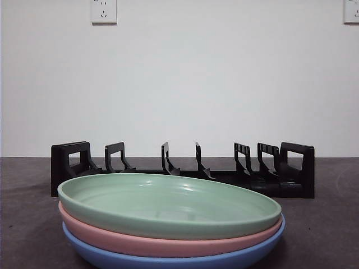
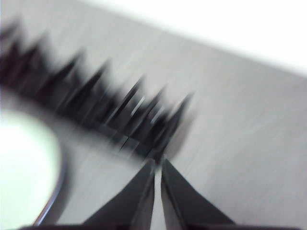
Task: Place the plate
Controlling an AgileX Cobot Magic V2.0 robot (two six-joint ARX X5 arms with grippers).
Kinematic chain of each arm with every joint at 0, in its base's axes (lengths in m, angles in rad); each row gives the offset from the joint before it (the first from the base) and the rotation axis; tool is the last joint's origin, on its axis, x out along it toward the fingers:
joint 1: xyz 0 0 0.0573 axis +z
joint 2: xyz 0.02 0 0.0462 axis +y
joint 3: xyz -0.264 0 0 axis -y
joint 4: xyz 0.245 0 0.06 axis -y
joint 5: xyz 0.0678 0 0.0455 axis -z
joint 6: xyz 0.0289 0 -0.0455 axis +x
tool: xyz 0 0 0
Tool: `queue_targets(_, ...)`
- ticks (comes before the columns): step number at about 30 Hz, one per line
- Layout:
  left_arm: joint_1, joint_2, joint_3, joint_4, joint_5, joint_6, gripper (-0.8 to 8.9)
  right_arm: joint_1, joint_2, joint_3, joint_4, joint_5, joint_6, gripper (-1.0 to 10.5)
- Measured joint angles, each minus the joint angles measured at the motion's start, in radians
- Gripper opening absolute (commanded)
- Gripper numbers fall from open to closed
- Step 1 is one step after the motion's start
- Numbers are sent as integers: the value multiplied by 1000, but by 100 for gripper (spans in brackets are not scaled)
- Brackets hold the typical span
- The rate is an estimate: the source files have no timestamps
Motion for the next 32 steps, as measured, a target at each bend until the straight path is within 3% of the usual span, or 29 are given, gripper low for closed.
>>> queue_targets(5,0,0,0,0,0,0,7,-180,-206,-299,325,-1,-3,21)
queue_targets(12,0,0,0,0,0,0,7,-374,-370,-625,479,-79,53,21)
queue_targets(19,0,0,0,0,0,0,7,-437,-409,-638,470,-104,76,21)
queue_targets(32,0,0,0,0,0,0,7,-439,-409,-638,485,-104,79,21)
